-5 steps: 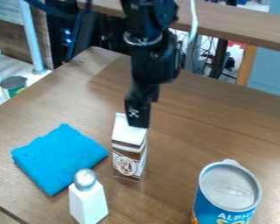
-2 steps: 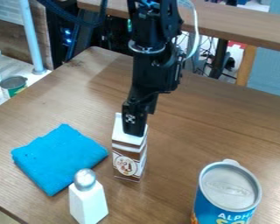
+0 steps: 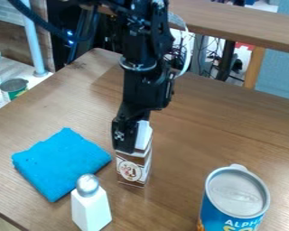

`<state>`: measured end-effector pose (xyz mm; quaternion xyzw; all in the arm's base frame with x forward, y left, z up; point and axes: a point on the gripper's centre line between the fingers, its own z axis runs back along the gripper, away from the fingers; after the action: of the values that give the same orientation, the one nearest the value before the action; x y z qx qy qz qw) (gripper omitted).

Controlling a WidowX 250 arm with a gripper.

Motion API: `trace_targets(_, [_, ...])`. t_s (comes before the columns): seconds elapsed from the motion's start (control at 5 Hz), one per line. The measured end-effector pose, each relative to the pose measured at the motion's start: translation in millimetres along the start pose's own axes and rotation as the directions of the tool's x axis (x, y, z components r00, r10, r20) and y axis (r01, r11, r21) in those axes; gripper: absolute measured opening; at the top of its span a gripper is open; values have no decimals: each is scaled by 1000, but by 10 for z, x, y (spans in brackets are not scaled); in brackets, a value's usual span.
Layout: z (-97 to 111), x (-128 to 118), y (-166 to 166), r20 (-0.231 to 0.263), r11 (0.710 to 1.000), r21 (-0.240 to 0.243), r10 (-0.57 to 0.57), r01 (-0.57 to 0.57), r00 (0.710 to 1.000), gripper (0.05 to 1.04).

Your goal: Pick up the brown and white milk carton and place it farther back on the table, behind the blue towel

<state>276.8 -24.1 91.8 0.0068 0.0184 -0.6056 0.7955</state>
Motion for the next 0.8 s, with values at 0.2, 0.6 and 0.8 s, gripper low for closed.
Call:
trace_targets(0.2, [-25,-28,-30,4,999,31,8,-8,1000,820])
trace_targets(0.6, [19,-137,-56,34,998,48,40,-42,999,819])
trace_targets(0.8, [205,-206,-49,66,995,57,81,-85,995,819])
